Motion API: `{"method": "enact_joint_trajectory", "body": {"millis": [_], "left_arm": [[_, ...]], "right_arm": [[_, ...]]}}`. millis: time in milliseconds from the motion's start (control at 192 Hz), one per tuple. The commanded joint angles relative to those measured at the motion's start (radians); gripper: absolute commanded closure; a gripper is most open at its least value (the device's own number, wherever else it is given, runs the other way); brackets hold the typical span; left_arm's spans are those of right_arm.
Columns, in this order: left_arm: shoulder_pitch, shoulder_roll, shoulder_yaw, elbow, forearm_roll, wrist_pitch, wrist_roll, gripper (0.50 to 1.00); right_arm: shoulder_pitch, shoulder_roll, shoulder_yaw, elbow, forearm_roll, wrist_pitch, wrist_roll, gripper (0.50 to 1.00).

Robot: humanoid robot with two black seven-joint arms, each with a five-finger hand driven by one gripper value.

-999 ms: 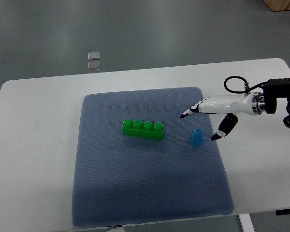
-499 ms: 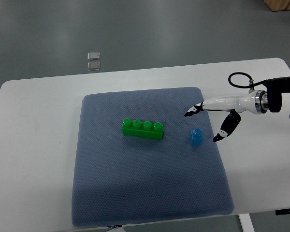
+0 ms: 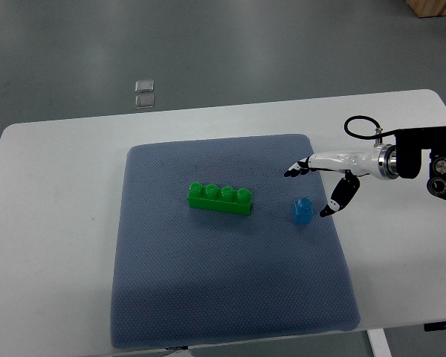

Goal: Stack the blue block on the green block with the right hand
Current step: 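Lower the right hand beside the blue block, then wrap the right hand fingers around the blue block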

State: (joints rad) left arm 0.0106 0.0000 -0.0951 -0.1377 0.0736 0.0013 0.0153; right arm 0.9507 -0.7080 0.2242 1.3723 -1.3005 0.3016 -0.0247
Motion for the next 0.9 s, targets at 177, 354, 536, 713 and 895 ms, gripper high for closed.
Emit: {"method": "enact_joint_trajectory", "body": {"millis": [177,354,536,713,895], "left_arm": [[0.0,0.0,0.0,0.001,0.0,0.0,0.0,0.5],[0.0,0.0,0.0,0.001,0.0,0.0,0.0,0.5],[0.0,0.0,0.0,0.001,0.0,0.0,0.0,0.5],[0.0,0.0,0.0,0.001,0.0,0.0,0.0,0.5],[0.0,0.0,0.0,0.0,0.0,0.0,0.0,0.5]], "right_arm": [[-0.013,0.022,-0.017,-0.013,0.017,-0.041,-0.032,0.591],[-0.016,0.022,-0.032,-0.015,0.015,-0.042,-0.034,0.593],[-0.016,0.022,-0.037,-0.015,0.015,-0.045,-0.034,0.628],[-0.02,0.022,-0.04,-0.015,0.013,-0.045,-0.034,0.691],[-0.021,0.028,-0.045,-0.013,0.012,-0.045,-0.034,0.703]]}}
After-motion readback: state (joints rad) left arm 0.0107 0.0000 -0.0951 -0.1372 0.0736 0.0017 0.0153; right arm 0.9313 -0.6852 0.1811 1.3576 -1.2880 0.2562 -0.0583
